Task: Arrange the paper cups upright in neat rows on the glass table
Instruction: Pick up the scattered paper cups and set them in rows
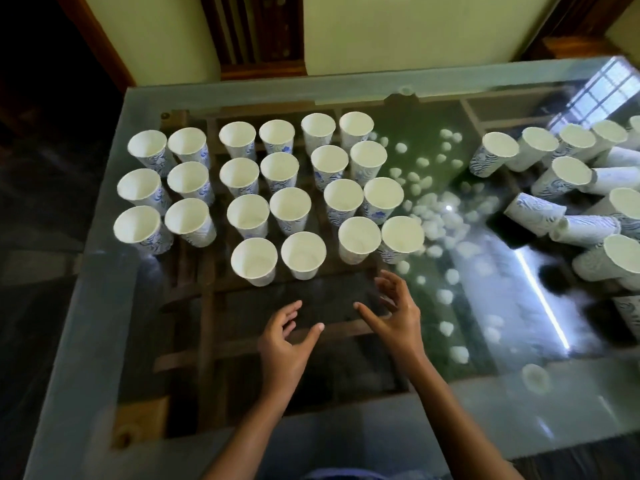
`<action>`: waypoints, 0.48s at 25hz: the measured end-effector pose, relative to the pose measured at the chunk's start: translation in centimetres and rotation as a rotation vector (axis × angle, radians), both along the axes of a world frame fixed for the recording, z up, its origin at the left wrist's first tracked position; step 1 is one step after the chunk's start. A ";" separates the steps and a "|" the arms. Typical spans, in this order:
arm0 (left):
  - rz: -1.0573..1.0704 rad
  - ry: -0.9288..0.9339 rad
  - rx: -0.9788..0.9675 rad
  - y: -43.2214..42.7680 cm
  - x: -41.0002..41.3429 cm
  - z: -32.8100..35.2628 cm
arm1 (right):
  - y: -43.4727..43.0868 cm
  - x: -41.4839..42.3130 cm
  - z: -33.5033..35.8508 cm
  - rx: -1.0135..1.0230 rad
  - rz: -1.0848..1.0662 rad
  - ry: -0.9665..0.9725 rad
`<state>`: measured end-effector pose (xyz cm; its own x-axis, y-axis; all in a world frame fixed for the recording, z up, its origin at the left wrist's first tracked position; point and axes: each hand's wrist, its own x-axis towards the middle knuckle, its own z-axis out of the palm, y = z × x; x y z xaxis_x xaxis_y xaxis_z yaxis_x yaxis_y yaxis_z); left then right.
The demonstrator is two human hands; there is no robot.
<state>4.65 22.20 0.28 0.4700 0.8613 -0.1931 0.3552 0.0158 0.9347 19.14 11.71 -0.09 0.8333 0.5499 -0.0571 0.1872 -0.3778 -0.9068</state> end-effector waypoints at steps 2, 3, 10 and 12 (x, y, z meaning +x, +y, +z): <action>-0.120 -0.026 0.041 -2.0 3.0 0.7 | -3.0 1.8 0.2 -0.011 -0.058 -0.018; -0.181 -0.046 0.062 -3.0 4.9 1.1 | -4.5 2.9 0.3 -0.023 -0.087 -0.024; -0.529 -0.105 0.226 -8.8 20.3 2.6 | -13.6 12.7 1.2 -0.001 -0.336 0.021; -0.610 -0.099 0.301 -9.7 25.2 3.0 | -15.2 15.8 1.3 0.026 -0.408 0.032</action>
<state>29.81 12.52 3.33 0.8909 0.4468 0.0821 0.1308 -0.4255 0.8955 34.95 -3.53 1.25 0.9813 0.1763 -0.0771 -0.0019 -0.3920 -0.9200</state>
